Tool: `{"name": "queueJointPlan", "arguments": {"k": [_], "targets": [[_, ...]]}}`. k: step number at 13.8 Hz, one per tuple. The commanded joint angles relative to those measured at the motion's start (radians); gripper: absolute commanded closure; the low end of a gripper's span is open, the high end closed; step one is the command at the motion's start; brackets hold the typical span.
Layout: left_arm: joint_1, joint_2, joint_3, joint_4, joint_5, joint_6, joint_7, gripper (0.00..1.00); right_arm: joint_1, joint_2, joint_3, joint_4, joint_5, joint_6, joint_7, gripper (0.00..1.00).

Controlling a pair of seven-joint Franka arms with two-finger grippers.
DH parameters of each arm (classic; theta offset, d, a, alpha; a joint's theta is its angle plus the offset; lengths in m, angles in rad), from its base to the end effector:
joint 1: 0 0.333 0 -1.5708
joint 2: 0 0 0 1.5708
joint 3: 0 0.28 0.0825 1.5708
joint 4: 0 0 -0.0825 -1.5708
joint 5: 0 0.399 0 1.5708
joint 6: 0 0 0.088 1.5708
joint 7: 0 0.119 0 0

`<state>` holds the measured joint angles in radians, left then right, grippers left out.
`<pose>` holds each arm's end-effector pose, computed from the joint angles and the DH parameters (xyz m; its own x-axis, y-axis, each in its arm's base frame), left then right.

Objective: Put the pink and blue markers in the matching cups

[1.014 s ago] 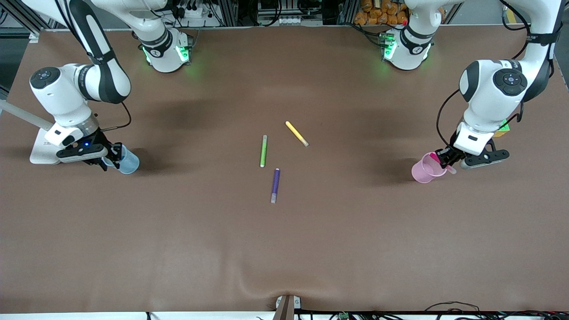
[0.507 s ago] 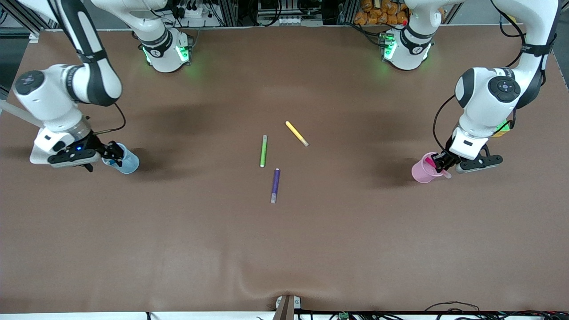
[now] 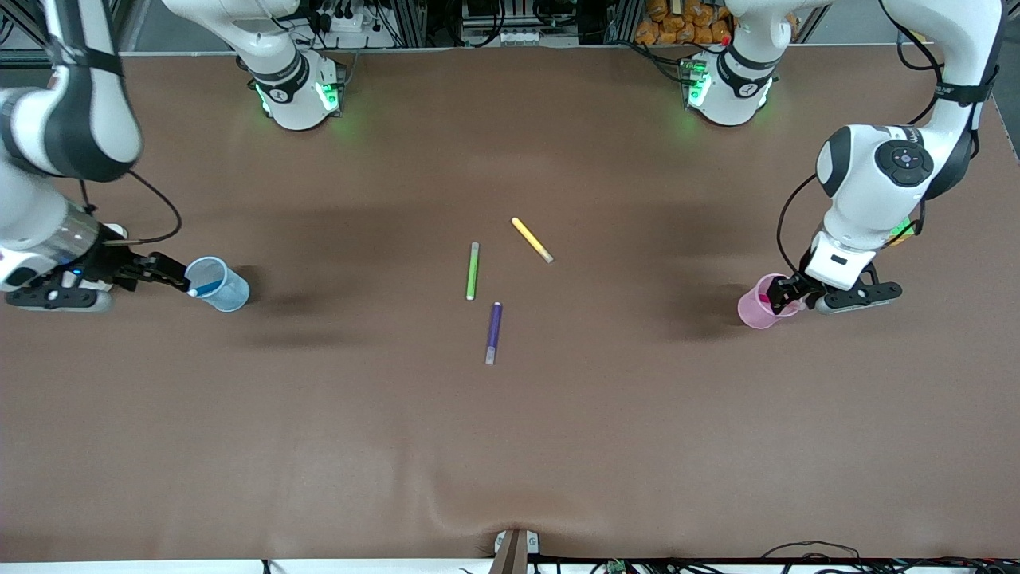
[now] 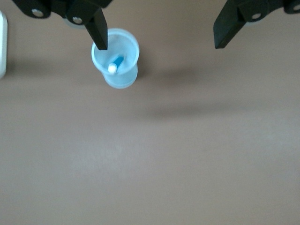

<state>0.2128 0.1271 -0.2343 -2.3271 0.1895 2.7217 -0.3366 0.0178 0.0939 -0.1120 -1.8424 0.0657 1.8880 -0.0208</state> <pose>0.5502 -0.0191 0.2545 0.9487 0.1516 0.2775 0.1576 -0.9875 0.0006 0.5907 -0.0490 0.4158 0.9945 -0.0937 -0.0470 -0.0961 -0.9940 -0.0519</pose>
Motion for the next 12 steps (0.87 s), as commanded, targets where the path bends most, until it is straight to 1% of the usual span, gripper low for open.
{"name": "queueJointPlan", "arguments": {"k": [1, 2, 4, 5, 7, 8, 9, 10, 11, 12], "targets": [[0.008, -0.009, -0.010, 0.137, 0.024, -0.211, 0.017, 0.00, 0.008, 0.112, -0.003, 0.260, 0.034, -0.229, 0.065, 0.00], [0.005, -0.011, -0.016, 0.199, 0.024, -0.311, 0.027, 0.00, 0.008, 0.110, -0.002, 0.294, 0.036, -0.284, 0.082, 0.00], [-0.001, -0.011, -0.019, 0.320, 0.024, -0.500, 0.039, 0.00, 0.010, 0.099, 0.005, 0.351, 0.036, -0.338, 0.079, 0.00], [-0.003, -0.008, -0.028, 0.372, 0.018, -0.582, 0.065, 0.00, 0.020, 0.098, 0.005, 0.392, 0.025, -0.387, 0.081, 0.00], [-0.003, -0.011, -0.052, 0.443, 0.008, -0.678, 0.083, 0.00, 0.011, 0.106, -0.001, 0.497, 0.017, -0.524, 0.065, 0.00], [-0.001, -0.012, -0.059, 0.475, 0.004, -0.736, 0.087, 0.00, 0.010, 0.106, -0.003, 0.526, 0.017, -0.550, 0.065, 0.00], [-0.001, -0.014, -0.062, 0.503, 0.002, -0.782, 0.087, 0.00, 0.013, 0.098, -0.006, 0.529, 0.013, -0.550, 0.065, 0.00], [-0.003, -0.026, -0.062, 0.518, 0.001, -0.819, 0.088, 0.00, 0.007, 0.089, -0.009, 0.532, 0.029, -0.561, 0.058, 0.00], [-0.003, -0.037, -0.065, 0.528, 0.001, -0.838, 0.097, 0.00, -0.019, 0.080, -0.006, 0.540, 0.031, -0.581, 0.007, 0.00], [-0.001, -0.047, -0.074, 0.535, -0.010, -0.852, 0.126, 0.00, -0.021, 0.079, -0.005, 0.558, 0.020, -0.589, -0.064, 0.00]]}}
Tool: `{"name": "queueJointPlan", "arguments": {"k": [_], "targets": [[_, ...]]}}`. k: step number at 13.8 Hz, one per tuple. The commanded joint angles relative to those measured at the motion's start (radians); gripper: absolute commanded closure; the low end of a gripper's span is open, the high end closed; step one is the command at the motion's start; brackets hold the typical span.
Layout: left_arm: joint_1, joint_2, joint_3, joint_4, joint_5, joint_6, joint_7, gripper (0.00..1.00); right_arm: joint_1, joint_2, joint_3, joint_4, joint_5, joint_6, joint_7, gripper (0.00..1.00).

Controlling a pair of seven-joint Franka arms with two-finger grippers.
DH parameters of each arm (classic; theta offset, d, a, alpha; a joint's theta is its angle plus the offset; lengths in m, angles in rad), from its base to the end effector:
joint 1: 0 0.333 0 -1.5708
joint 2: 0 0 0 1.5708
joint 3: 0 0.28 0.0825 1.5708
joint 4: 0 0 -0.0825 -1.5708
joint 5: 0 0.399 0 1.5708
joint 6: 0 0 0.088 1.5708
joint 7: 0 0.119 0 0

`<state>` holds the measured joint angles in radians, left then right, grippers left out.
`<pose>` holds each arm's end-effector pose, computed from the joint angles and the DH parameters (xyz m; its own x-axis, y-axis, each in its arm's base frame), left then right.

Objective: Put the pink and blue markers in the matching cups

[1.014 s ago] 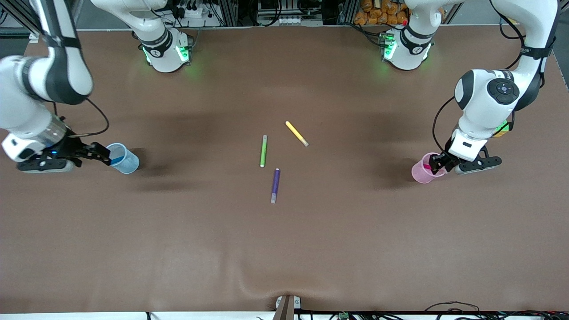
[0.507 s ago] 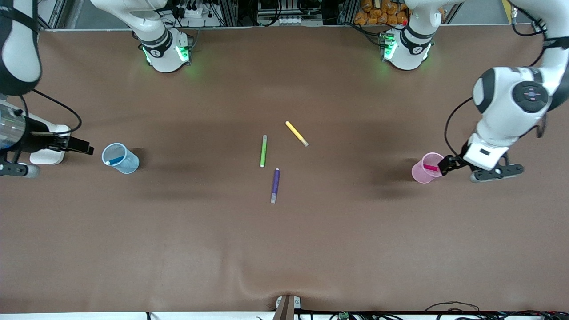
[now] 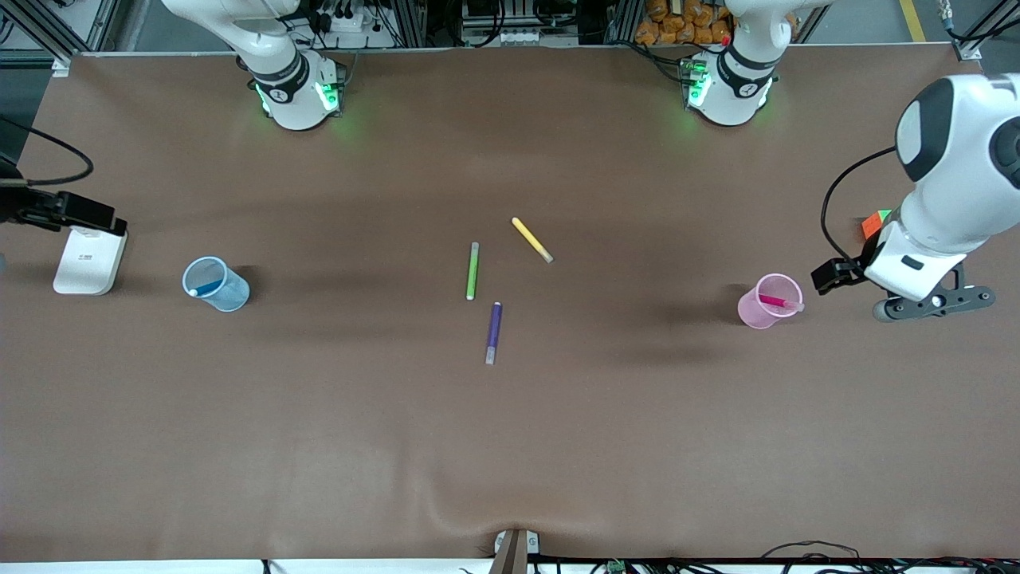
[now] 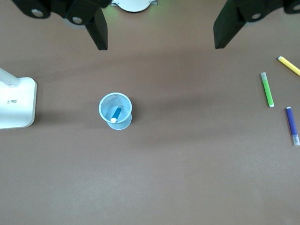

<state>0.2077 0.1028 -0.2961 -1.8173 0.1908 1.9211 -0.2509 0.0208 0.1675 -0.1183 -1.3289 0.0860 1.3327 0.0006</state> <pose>0.6015 -0.0340 0.4287 0.9946 0.0960 0.0385 0.1006 -0.9845 -0.1440 0.5858 -0.0397 0.5764 0.9838 -0.0780 -0.1614 -0.0896 -0.9938 -0.0659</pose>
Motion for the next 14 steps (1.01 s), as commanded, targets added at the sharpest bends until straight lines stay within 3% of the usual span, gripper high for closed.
{"name": "queueJointPlan", "arguments": {"k": [1, 3, 6, 14], "targets": [[0.005, -0.035, -0.014, 0.039, -0.031, -0.066, 0.062, 0.00, -0.022, 0.006, 0.000, 0.049, -0.005, -0.024, -0.112, 0.00], [0.009, -0.038, -0.012, 0.091, -0.097, -0.146, 0.065, 0.00, -0.032, 0.010, -0.004, 0.108, -0.006, -0.036, -0.114, 0.00], [0.007, -0.060, -0.014, 0.148, -0.110, -0.247, 0.067, 0.00, -0.028, -0.043, -0.003, 0.091, -0.017, -0.058, -0.119, 0.00], [0.009, -0.123, -0.041, 0.148, -0.174, -0.252, 0.068, 0.00, -0.048, -0.316, -0.003, -0.321, -0.026, 0.132, -0.062, 0.00]]}}
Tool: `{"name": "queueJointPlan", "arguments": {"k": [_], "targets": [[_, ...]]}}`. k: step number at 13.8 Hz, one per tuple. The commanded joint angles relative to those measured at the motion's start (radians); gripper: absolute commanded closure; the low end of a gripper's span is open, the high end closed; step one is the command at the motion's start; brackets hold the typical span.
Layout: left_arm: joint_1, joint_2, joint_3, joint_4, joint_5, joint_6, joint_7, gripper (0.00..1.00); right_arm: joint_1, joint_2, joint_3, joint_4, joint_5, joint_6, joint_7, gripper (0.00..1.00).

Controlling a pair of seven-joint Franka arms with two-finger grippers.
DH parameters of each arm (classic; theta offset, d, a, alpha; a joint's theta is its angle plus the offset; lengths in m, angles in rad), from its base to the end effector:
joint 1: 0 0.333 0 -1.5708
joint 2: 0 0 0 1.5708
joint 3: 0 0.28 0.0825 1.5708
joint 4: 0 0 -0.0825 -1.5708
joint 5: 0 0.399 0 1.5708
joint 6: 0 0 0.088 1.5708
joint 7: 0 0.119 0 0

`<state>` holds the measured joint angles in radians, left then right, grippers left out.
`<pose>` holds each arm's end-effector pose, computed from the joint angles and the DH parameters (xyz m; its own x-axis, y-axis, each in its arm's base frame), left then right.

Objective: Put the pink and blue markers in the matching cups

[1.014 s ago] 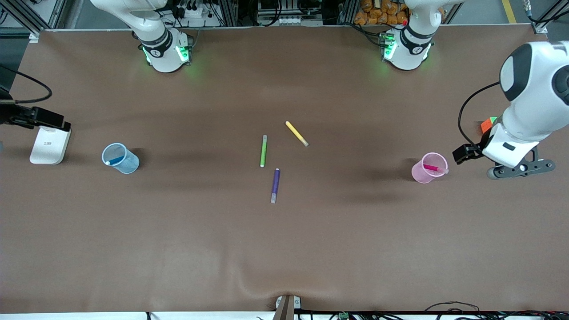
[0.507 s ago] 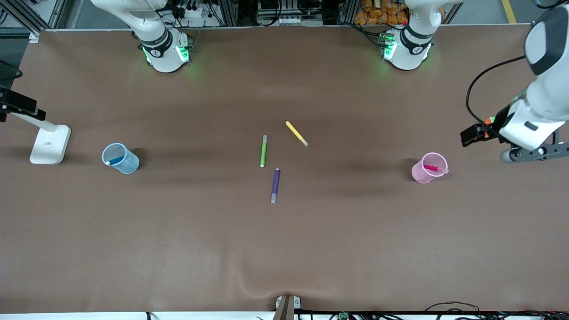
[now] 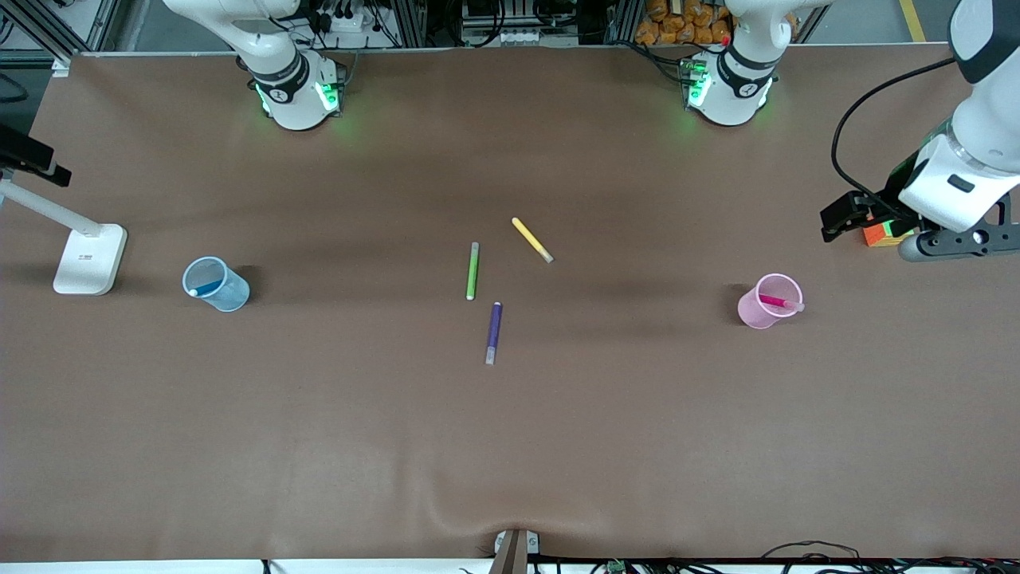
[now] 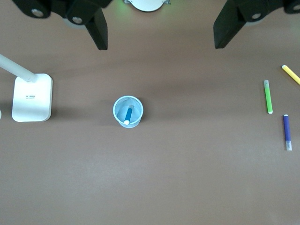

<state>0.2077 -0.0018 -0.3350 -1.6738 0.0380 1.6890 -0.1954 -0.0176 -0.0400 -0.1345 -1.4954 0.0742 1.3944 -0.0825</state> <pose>0.5732 -0.0694 0.5374 0.9977 0.0635 0.0239 0.0643 -0.9973 -0.0344 0.5338 -0.0734 0.6200 0.9970 -0.0562 -0.0541 -0.0606 -0.9946 -0.0837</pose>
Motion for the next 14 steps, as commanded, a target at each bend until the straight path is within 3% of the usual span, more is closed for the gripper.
{"name": "queueJointPlan", "arguments": {"k": [1, 6, 9, 14], "targets": [[0.009, -0.023, -0.002, 0.005, -0.021, -0.020, 0.014, 0.00, -0.009, -0.110, 0.015, -0.158, -0.014, 0.072, 0.023, 0.00], [0.007, -0.023, -0.003, 0.046, -0.024, -0.058, 0.013, 0.00, -0.012, -0.072, 0.015, -0.085, -0.017, 0.063, 0.029, 0.00], [0.007, -0.020, -0.002, 0.075, -0.033, -0.092, 0.011, 0.00, 0.008, -0.070, 0.030, -0.088, -0.013, 0.063, 0.147, 0.00], [0.009, -0.021, -0.001, 0.107, -0.036, -0.149, -0.004, 0.00, 0.021, -0.040, 0.035, -0.048, -0.047, 0.074, 0.124, 0.00]]}}
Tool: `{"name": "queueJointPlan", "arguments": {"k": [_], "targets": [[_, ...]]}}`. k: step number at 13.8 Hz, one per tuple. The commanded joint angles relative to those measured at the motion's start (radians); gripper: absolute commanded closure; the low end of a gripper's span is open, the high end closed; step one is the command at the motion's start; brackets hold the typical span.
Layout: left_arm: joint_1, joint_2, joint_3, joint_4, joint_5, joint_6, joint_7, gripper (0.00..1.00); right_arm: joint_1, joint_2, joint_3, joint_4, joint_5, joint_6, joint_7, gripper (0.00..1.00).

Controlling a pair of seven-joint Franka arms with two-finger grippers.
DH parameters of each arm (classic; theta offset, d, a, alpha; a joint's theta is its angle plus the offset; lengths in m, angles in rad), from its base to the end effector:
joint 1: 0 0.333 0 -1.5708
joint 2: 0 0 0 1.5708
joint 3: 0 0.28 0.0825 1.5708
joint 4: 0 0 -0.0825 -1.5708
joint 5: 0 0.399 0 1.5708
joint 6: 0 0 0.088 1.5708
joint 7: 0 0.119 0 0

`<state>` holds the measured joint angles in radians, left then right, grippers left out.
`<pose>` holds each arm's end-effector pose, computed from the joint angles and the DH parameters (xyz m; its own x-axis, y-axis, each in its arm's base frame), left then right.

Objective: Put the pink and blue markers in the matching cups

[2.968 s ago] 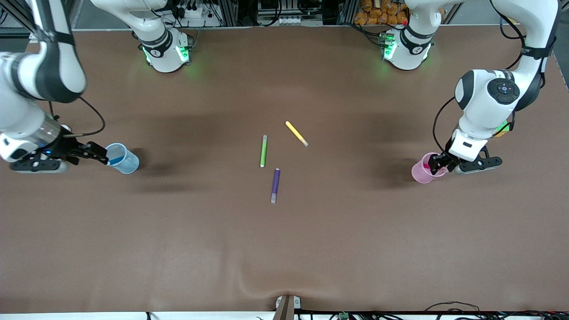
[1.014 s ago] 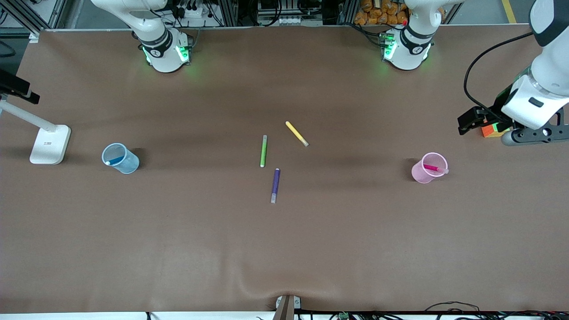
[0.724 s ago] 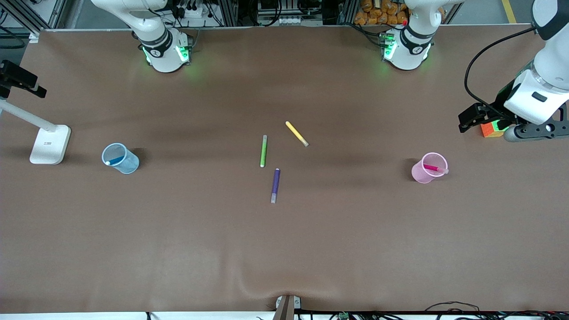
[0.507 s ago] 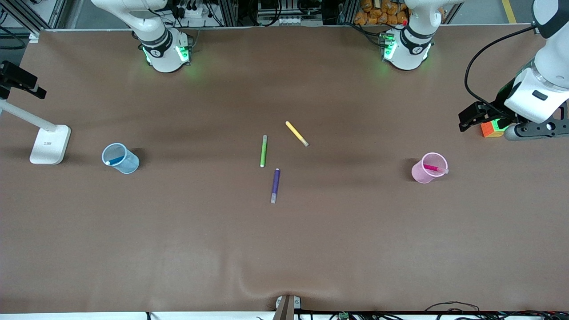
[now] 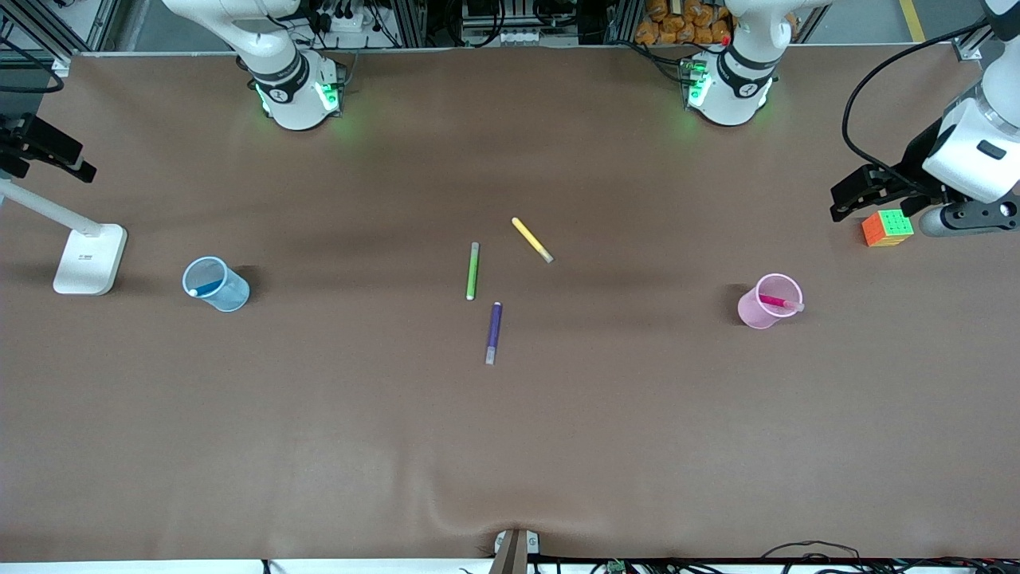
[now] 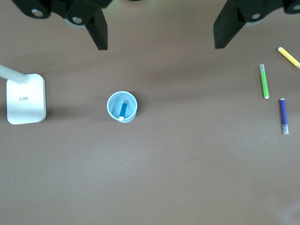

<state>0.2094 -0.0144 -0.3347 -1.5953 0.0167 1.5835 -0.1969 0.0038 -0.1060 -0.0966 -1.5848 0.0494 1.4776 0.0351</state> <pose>0.5624 -0.0700 0.5734 0.9974 0.0713 0.0060 0.0714 -0.9972 -0.0207 0.5282 -0.0455 0.6198 0.9925 -0.1224 -0.0036 -0.1224 -0.9907 -0.0593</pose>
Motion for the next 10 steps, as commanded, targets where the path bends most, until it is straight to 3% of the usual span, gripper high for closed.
{"name": "queueJointPlan", "arguments": {"k": [1, 10], "targets": [[0.007, -0.007, -0.003, 0.035, -0.005, -0.054, -0.002, 0.00, 0.001, 0.029, -0.003, 0.045, -0.023, -0.010, -0.007, 0.00], [0.011, -0.035, 0.008, 0.024, -0.001, -0.045, -0.049, 0.00, -0.002, 0.058, -0.003, 0.085, -0.023, -0.020, -0.020, 0.00]]}}
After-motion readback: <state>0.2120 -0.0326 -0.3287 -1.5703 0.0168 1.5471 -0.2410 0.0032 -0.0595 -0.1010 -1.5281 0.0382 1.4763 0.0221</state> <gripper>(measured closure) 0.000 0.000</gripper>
